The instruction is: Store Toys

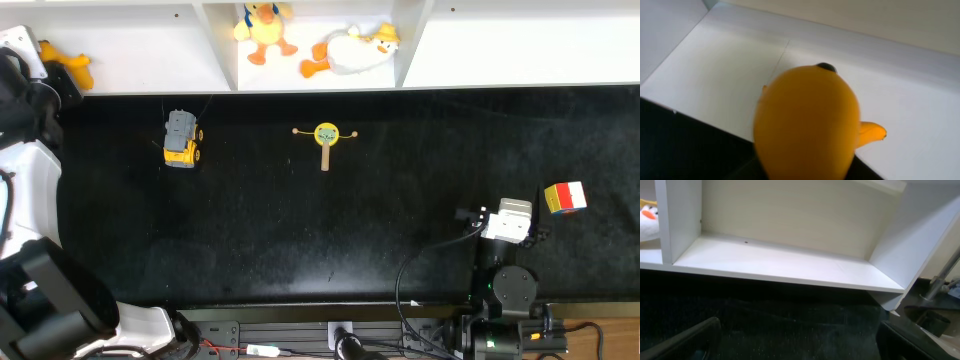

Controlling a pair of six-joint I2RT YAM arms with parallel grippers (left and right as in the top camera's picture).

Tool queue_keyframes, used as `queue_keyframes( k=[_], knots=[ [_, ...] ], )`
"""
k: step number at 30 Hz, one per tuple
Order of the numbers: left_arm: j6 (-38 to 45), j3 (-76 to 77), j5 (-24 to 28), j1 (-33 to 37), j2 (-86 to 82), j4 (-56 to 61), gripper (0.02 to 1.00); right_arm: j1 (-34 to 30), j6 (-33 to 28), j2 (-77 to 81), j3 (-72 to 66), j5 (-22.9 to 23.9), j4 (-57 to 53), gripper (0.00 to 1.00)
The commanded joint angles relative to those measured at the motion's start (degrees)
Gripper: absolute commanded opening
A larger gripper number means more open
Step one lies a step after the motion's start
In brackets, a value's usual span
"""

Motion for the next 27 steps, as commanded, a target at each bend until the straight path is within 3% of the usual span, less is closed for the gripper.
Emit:
queue_keyframes(
  k=[1, 2, 3, 19, 27],
  knots=[
    [-1.49, 1.33, -0.04, -0.52, 2.36, 0.44, 0.825, -0.11, -0.20, -0.39, -0.74, 0.22, 0.37, 0.996],
    [-1.49, 1.33, -0.04, -0.52, 2.45, 0.63, 0.974, -0.11, -0.20, -0.39, -0.74, 0.22, 0.37, 0.993],
    [-1.49, 1.31, -0.07, -0.55, 2.45, 0.76, 0.998, -0.11, -0.20, -0.39, -0.74, 0.24, 0.37, 0.996],
    [-1.42, 0.20, -0.59, -0.02, -1.99, -1.31, 0.996, -0.11, -0.22, -0.39, -0.74, 0.22, 0.37, 0.996],
    [-1.29, -18.14, -1.31, 0.09, -17.73, -1.25, 0.998, -0.11, -0.20, -0.39, -0.74, 0.22, 0.37, 0.993]
  ],
)
